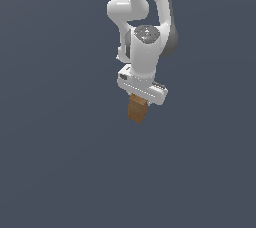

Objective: Pick up the object and move it to a goal position.

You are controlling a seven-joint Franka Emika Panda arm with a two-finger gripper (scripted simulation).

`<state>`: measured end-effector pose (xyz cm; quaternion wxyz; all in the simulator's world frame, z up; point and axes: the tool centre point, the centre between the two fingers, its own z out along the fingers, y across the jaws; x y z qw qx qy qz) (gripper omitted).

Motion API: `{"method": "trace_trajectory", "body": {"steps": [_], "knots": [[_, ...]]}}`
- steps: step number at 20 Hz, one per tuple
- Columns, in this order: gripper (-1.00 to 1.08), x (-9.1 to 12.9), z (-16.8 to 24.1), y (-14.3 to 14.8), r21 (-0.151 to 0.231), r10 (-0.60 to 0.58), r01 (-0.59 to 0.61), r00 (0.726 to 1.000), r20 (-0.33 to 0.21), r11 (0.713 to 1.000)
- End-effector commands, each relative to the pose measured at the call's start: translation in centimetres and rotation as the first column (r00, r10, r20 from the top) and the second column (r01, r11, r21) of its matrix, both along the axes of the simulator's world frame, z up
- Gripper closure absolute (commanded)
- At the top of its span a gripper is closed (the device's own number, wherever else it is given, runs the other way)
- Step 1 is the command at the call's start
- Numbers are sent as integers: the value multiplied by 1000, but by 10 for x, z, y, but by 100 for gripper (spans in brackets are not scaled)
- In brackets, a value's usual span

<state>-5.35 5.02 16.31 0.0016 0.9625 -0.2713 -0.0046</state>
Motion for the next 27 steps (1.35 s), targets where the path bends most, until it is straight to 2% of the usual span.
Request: {"method": "trace_trajectory", "body": {"steps": [1,15,21,27], "knots": [[108,-7,15,-2,1,0,0,1000,10,1000],[108,-76,86,-18,1,0,0,1000,10,1000],[108,-91,104,-21,1,0,0,1000,10,1000],[108,-95,110,-23,1,-1,1,1000,10,1000]]}}
